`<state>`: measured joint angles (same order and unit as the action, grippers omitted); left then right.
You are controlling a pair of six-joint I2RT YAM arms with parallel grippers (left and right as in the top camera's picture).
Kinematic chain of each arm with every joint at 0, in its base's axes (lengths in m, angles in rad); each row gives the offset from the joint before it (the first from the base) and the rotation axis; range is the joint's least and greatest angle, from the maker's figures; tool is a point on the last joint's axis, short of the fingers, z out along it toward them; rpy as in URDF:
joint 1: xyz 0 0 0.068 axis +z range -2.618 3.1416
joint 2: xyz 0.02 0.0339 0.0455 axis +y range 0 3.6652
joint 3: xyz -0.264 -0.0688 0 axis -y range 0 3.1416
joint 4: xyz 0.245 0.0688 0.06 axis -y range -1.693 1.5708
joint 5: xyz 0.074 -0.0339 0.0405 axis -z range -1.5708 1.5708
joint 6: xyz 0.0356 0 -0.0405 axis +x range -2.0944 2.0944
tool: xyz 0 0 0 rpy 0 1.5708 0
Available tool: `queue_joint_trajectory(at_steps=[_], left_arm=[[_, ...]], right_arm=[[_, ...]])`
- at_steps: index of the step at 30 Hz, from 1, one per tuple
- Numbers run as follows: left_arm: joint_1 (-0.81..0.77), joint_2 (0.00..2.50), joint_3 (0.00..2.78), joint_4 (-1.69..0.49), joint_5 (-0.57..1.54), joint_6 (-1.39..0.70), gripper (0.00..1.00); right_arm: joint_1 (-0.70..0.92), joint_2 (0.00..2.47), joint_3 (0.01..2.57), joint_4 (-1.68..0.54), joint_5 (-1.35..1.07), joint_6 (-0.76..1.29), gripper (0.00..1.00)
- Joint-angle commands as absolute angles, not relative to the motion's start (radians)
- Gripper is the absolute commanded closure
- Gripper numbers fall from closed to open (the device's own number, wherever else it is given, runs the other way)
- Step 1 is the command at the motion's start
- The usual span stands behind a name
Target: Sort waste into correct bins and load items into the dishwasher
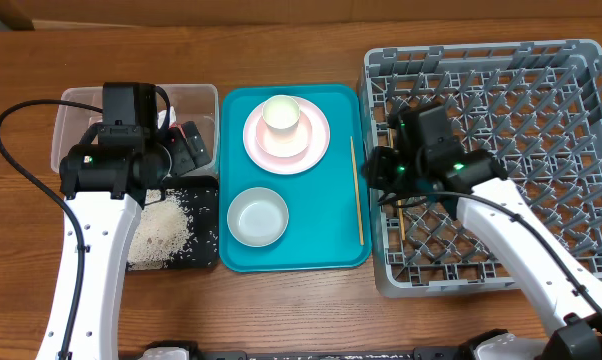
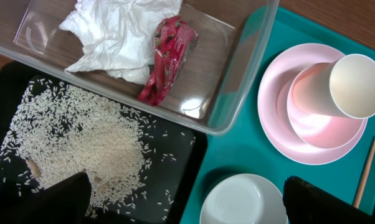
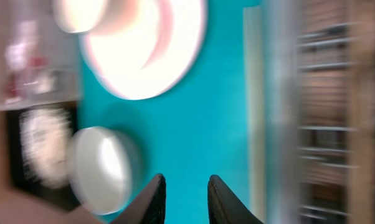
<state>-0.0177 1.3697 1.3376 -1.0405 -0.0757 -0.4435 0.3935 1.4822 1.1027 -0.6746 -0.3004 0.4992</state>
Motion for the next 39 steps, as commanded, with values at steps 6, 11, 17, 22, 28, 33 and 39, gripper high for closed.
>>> queue_joint_trajectory(at_steps=[6, 11, 17, 22, 28, 33, 39], left_arm=[[-0.014, 1.369, 1.352, -1.039, -0.078, -0.442, 0.00], [-0.014, 1.369, 1.352, -1.039, -0.078, -0.442, 0.00], [-0.014, 1.369, 1.352, -1.039, -0.078, -0.442, 0.00], [-0.014, 1.369, 1.352, -1.039, -0.078, -0.442, 0.00], [-0.014, 1.369, 1.352, -1.039, -0.078, -0.442, 0.00], [-0.014, 1.369, 1.352, -1.039, -0.078, -0.442, 0.00], [-0.014, 1.369, 1.352, -1.039, -0.078, -0.442, 0.00]], right_arm=[[0.609, 1.481, 1.099, -0.619, -0.233, 0.577, 0.75], [0.713, 1.482, 1.099, -0.653, -0.049, 0.577, 0.75], [0.775, 1.482, 1.099, -0.669, 0.076, 0.577, 0.75], [0.793, 1.489, 1.098, -0.694, 0.155, 0.578, 0.75], [0.797, 1.547, 1.098, -0.697, 0.191, 0.590, 0.75], [0.797, 1.636, 1.098, -0.697, 0.252, 0.607, 0.75], [0.797, 1.754, 1.098, -0.697, 0.315, 0.672, 0.71]])
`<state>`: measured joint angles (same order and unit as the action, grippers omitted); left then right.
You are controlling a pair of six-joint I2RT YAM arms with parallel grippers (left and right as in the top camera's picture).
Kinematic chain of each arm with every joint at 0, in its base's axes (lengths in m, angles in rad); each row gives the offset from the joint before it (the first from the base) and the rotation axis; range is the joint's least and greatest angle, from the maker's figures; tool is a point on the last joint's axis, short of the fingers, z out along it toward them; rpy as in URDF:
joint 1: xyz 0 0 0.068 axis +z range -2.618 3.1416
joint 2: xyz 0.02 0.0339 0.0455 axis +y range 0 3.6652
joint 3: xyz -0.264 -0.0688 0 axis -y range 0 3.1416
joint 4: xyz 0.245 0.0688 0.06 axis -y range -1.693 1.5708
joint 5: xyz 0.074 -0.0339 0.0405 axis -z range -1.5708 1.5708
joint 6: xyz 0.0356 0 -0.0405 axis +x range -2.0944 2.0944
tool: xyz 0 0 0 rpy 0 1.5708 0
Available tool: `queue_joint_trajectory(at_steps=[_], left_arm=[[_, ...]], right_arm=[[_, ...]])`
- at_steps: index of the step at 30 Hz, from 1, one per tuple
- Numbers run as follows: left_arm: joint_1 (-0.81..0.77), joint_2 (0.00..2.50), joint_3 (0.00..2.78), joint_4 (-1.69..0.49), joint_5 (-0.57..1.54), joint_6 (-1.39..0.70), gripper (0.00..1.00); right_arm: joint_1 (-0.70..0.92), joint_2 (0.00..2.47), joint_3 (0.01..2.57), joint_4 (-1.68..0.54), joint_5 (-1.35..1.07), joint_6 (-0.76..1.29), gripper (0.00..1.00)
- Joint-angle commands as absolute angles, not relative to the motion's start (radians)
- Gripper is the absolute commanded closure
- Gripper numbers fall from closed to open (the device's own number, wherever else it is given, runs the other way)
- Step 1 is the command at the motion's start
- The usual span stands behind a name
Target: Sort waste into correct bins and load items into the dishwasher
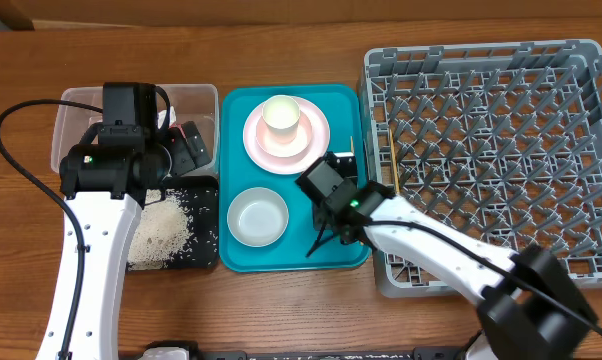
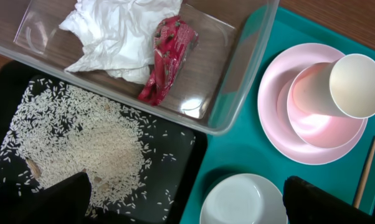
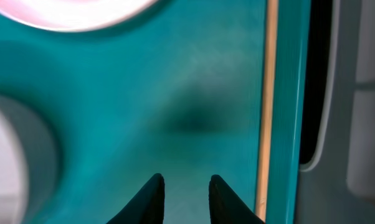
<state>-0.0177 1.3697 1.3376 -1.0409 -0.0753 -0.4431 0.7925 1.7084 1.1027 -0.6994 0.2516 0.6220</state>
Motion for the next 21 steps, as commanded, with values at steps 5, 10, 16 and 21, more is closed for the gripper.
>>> queue_joint_trajectory(at_steps=[5, 10, 16, 21], left_arm=[[-0.014, 1.369, 1.352, -1.039, -0.078, -0.442, 0.00], [-0.014, 1.369, 1.352, -1.039, -0.078, -0.442, 0.00], [-0.014, 1.369, 1.352, -1.039, -0.078, -0.442, 0.00], [-0.014, 1.369, 1.352, -1.039, -0.078, -0.442, 0.00]], right_arm=[[0.797, 1.799, 1.098, -0.692, 0.326, 0.678, 0.67], [0.797, 1.800, 1.098, -0.691, 0.326, 0.677, 0.63], [0.797, 1.800, 1.098, -0.706, 0.352, 0.673, 0.61], [0.797, 1.800, 1.098, -0.723, 0.397, 0.666, 0.60]])
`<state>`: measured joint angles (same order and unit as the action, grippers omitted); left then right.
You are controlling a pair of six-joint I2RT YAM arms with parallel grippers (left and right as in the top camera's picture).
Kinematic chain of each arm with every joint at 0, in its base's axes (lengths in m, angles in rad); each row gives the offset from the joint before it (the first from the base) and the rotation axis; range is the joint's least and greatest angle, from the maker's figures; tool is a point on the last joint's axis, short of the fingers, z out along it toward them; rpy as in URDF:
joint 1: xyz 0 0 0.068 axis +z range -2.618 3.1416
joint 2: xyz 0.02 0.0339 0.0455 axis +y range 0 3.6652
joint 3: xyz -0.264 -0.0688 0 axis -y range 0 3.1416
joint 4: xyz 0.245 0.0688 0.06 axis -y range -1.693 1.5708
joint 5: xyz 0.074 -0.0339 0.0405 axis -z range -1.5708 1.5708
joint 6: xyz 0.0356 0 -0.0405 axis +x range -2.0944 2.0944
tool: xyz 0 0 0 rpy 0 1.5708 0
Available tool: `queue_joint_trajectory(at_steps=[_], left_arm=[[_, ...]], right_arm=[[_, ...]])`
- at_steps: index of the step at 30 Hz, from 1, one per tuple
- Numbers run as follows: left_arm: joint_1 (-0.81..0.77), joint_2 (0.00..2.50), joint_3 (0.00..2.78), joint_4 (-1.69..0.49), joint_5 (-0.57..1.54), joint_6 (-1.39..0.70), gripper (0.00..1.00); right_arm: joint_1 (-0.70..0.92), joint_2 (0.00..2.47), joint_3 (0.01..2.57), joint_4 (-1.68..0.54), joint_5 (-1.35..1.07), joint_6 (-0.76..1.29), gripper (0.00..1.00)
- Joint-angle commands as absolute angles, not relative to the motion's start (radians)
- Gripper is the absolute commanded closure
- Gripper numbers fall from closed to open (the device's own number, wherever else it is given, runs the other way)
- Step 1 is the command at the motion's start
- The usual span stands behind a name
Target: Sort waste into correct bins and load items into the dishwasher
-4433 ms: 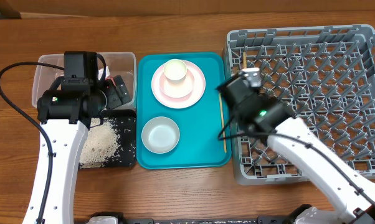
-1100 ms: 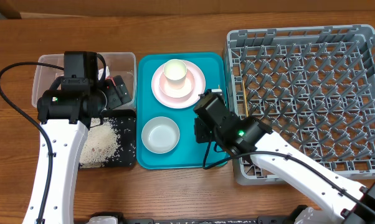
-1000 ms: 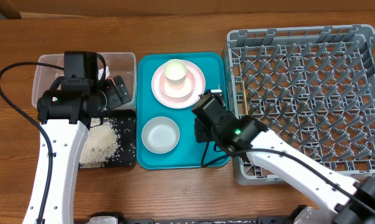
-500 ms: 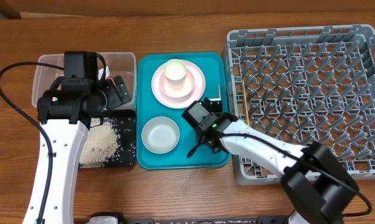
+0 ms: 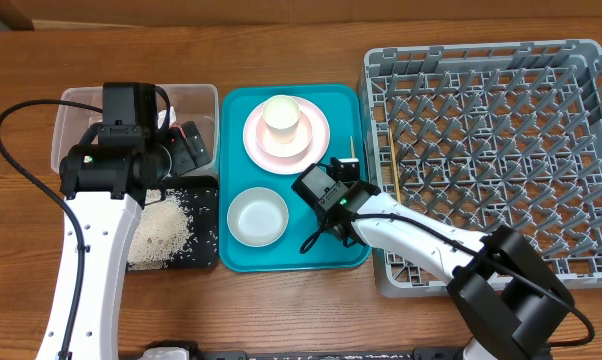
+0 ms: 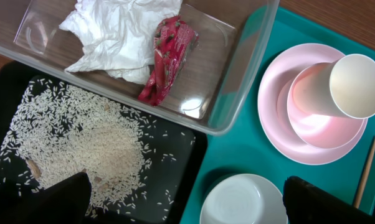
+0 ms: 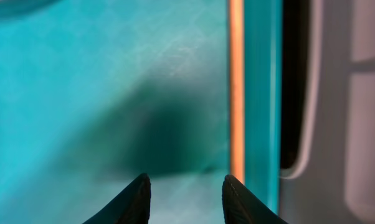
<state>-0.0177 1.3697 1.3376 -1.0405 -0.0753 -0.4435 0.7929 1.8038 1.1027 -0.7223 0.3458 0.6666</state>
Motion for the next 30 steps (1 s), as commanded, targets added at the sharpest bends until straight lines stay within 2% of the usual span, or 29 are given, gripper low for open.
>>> queue_joint_trajectory(at_steps=[1, 9, 30], left_arm=[[-0.014, 1.369, 1.352, -1.039, -0.078, -0.442, 0.00], [-0.014, 1.369, 1.352, -1.039, -0.078, -0.442, 0.00], [-0.014, 1.369, 1.352, -1.039, -0.078, -0.442, 0.00]], right_arm=[[0.797, 1.800, 1.098, -0.723, 0.397, 0.654, 0.60], [0.797, 1.801, 1.098, -0.729, 0.407, 0.655, 0.56], [0.797, 1.833, 1.098, -0.730, 0.403, 0.655, 0.55]])
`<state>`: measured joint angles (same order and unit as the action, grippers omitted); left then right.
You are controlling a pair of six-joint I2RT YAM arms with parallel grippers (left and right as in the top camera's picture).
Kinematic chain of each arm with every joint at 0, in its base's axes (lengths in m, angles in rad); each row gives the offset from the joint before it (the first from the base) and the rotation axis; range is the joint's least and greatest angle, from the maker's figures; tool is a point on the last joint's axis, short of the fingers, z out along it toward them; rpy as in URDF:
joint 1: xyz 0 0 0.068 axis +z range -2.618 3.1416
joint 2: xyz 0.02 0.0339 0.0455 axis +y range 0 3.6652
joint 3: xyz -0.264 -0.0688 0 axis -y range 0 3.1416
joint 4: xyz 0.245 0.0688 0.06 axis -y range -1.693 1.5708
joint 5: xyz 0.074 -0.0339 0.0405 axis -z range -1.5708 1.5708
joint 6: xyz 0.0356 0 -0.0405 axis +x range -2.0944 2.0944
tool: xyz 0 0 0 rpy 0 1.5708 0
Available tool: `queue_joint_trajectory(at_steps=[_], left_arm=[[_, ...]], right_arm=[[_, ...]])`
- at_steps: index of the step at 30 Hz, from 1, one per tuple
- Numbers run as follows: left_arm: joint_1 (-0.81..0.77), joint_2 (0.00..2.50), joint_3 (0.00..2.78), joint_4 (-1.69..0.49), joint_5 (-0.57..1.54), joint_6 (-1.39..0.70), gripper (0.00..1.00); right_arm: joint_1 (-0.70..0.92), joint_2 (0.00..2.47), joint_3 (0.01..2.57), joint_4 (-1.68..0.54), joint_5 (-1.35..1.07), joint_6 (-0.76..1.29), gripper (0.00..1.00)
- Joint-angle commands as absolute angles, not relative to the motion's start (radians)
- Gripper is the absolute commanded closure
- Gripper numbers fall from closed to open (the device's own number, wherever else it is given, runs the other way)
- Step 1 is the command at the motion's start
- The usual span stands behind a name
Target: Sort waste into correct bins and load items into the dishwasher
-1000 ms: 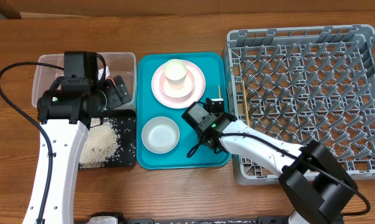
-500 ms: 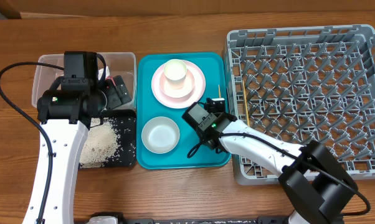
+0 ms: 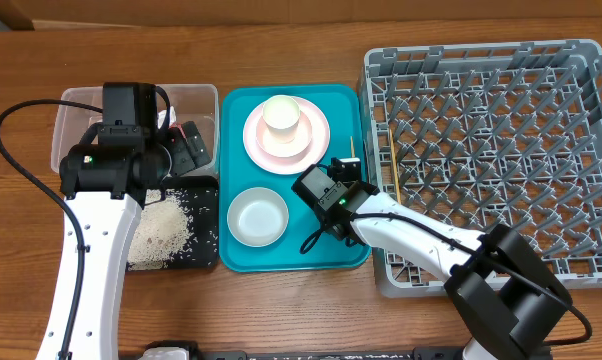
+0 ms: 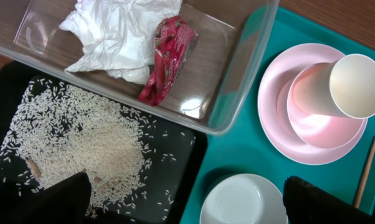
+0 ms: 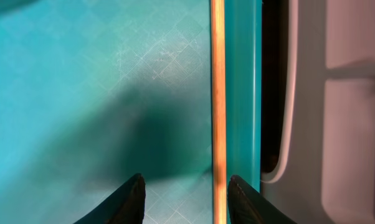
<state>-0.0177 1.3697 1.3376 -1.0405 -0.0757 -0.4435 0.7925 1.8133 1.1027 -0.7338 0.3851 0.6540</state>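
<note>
One wooden chopstick (image 5: 217,93) lies along the right rim of the teal tray (image 3: 338,252). My right gripper (image 5: 186,200) is low over it, open, with the stick between its fingertips, close to the right one. A second chopstick (image 3: 392,160) rests in the grey dish rack (image 3: 501,150). The tray also carries a white bowl (image 3: 257,216) and a pink plate (image 3: 287,138) with a pink bowl and a paper cup (image 3: 281,112). My left gripper (image 4: 187,205) hangs open and empty over the bin edges.
A clear bin (image 4: 237,74) holds white tissue (image 4: 122,34) and a red wrapper (image 4: 169,59). A black tray (image 4: 25,81) of rice (image 4: 81,143) lies in front of it. The rack's wall (image 5: 337,124) runs just right of the tray rim.
My right gripper's jaws stand a little wider and have shifted right, so the tray chopstick now lies between the fingertips instead of above the right one. The left arm is unchanged.
At first my right gripper was at the rack's left edge, jaws narrow and empty, one chopstick in the rack. It then stood low over the tray's right side beside the other chopstick. Its jaws have since widened and now straddle that stick. The left arm never moved.
</note>
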Motion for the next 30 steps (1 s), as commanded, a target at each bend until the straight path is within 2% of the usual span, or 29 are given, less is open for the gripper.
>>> queue_joint_trajectory(at_steps=[1, 14, 23, 30], left_arm=[[-0.014, 1.369, 1.352, -1.039, -0.078, -0.442, 0.00], [-0.014, 1.369, 1.352, -1.039, -0.078, -0.442, 0.00], [-0.014, 1.369, 1.352, -1.039, -0.078, -0.442, 0.00], [-0.014, 1.369, 1.352, -1.039, -0.078, -0.442, 0.00]], right_arm=[[0.797, 1.836, 1.098, -0.727, 0.403, 0.655, 0.55], [0.796, 1.855, 1.066, -0.677, 0.404, 0.654, 0.47], [0.796, 1.856, 1.047, -0.646, 0.384, 0.656, 0.30], [0.796, 1.856, 1.047, -0.628, 0.288, 0.655, 0.26]])
